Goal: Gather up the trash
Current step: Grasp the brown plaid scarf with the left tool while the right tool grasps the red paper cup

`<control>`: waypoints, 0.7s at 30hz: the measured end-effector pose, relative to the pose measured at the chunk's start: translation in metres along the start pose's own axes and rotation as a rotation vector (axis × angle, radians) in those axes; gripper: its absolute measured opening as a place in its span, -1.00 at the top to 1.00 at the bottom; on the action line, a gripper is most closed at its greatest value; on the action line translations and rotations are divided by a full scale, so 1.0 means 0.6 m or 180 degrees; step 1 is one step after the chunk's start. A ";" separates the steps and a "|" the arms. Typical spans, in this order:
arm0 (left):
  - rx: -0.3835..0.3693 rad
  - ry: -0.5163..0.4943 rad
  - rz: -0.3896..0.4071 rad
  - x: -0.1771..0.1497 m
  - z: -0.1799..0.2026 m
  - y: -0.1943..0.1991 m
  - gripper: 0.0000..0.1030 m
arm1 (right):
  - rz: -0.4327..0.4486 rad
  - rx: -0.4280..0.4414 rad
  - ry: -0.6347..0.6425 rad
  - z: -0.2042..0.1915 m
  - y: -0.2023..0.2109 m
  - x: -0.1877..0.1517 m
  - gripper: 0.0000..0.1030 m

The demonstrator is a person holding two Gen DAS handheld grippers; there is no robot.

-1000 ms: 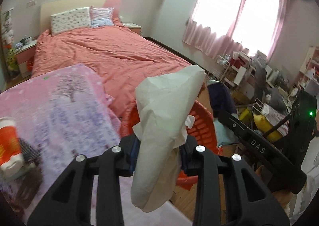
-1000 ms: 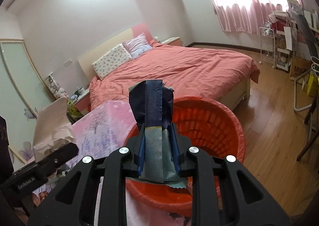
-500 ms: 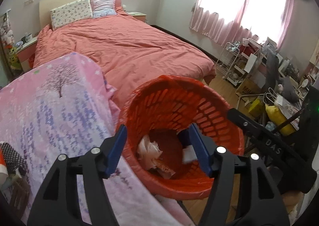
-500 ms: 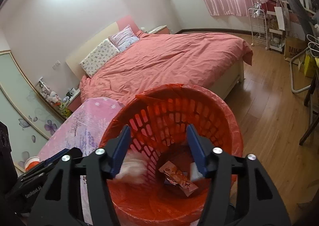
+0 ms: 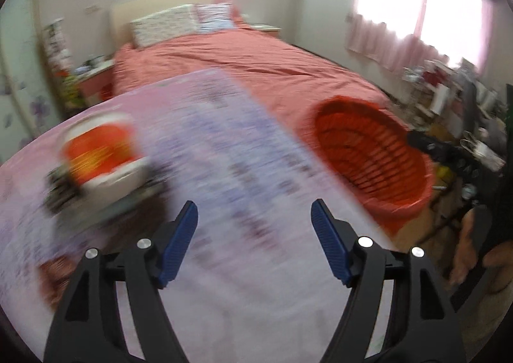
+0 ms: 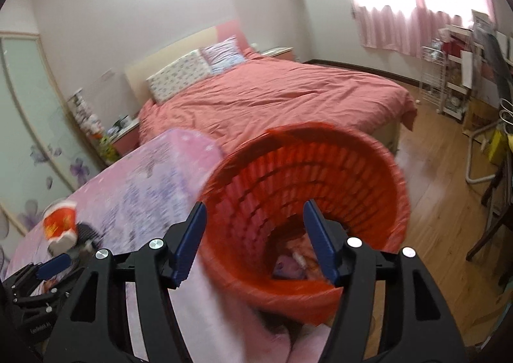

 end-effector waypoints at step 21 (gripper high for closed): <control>0.0354 0.1594 -0.0161 -0.145 -0.349 0.064 -0.18 | -0.0394 0.0523 0.0698 -0.224 0.004 -0.109 -0.22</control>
Point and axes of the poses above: each gripper's, at about its wrist camera, not at the fingertips, and y roughly against the way its jaws point, z to its right, x to its top, the point moved 5 cm from there along -y, roughly the way its jaws point, and after that the axes turned 2 degrees about z, right-handed, at the moved point
